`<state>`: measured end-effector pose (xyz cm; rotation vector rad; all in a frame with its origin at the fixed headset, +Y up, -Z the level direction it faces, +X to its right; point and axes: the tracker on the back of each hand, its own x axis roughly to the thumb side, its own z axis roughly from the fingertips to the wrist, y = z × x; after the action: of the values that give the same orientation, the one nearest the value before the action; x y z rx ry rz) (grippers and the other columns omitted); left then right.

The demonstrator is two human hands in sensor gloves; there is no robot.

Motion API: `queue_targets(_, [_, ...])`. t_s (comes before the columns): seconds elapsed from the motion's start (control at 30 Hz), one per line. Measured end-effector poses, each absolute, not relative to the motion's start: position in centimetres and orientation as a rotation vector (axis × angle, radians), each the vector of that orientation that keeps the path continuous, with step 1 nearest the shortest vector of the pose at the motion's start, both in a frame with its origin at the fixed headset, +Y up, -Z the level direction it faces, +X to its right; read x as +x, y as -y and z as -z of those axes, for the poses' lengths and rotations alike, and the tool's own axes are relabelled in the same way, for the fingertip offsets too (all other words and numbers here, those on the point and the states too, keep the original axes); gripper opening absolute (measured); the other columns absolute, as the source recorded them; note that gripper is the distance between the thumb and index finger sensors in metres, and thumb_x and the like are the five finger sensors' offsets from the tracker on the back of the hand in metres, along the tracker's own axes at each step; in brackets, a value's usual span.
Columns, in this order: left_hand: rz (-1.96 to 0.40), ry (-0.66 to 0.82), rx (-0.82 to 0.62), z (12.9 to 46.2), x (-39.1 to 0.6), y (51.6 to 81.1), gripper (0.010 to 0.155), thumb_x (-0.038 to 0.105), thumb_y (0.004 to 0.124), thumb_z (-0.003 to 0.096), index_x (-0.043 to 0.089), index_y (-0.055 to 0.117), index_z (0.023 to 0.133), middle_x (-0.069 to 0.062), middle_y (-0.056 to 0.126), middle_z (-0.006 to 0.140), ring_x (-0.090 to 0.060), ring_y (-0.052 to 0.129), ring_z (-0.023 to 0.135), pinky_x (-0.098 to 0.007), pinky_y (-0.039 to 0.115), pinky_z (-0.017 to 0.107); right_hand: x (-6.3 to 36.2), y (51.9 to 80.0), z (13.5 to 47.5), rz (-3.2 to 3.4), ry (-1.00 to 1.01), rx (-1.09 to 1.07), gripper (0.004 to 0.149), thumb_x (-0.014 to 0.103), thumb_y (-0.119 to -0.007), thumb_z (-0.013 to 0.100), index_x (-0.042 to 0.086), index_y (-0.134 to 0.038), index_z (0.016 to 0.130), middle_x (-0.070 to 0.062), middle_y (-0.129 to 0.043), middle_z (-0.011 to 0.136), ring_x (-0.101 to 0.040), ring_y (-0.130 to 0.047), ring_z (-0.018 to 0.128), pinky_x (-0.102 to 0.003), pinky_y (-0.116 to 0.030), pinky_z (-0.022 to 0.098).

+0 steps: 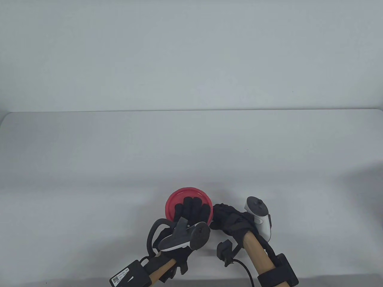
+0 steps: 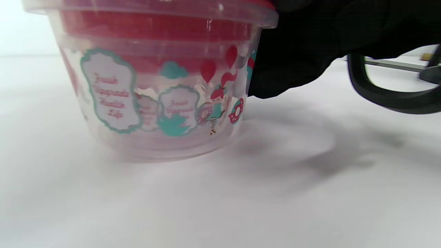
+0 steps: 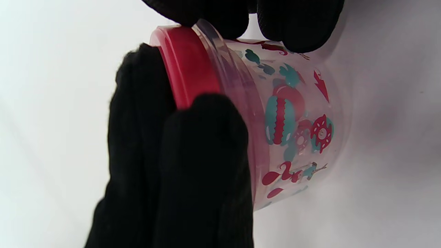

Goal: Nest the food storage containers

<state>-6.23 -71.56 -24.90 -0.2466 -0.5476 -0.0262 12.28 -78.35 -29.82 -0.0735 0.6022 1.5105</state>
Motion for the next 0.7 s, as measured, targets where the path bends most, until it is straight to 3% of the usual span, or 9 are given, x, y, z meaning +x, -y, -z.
queue_targets(0.27, [-0.021,0.627,-0.336,24.2,-8.1,70.8,0.063,0.041,0.048,0.0664,0.036,0.016,0.121,0.0,0.011,0.131,-0.03,0.013,0.12,-0.048,0.019,0.087,12.3,78.5,29.9,-1.479,-0.617,-0.07,0.04,0.017,-0.056,0.062,-0.01,-0.057,0.09,-0.032,-0.023,0.106,-0.051,-0.046,0.092,-0.056,-0.059,0.061])
queue_targets(0.4, [-0.06,0.545,-0.456,24.2,-7.2,69.8,0.064,0.034,0.05,0.0681,0.031,0.015,0.121,-0.004,0.007,0.131,-0.035,0.007,0.12,-0.052,0.008,0.084,12.3,78.5,29.8,-1.486,-0.636,-0.053,0.04,0.018,-0.055,0.063,-0.01,-0.056,0.091,-0.032,-0.022,0.106,-0.051,-0.046,0.093,-0.056,-0.058,0.062])
queue_targets(0.5, [-0.144,0.502,-0.346,24.3,-5.8,69.9,0.069,0.049,0.049,0.0668,0.023,0.018,0.123,-0.012,0.01,0.131,-0.043,0.007,0.117,-0.056,0.01,0.082,12.3,78.6,29.8,-1.49,-0.636,-0.05,0.04,0.018,-0.055,0.063,-0.009,-0.056,0.091,-0.032,-0.022,0.106,-0.051,-0.045,0.093,-0.056,-0.058,0.062])
queue_targets(0.7, [-0.069,0.403,-0.295,24.9,-3.6,72.1,0.075,0.053,0.043,0.0664,0.022,0.0,0.119,-0.015,0.0,0.127,-0.045,0.003,0.115,-0.056,0.01,0.082,12.3,78.6,29.8,-1.507,-0.629,-0.049,0.04,0.018,-0.055,0.063,-0.009,-0.056,0.092,-0.032,-0.022,0.106,-0.051,-0.046,0.092,-0.056,-0.059,0.061])
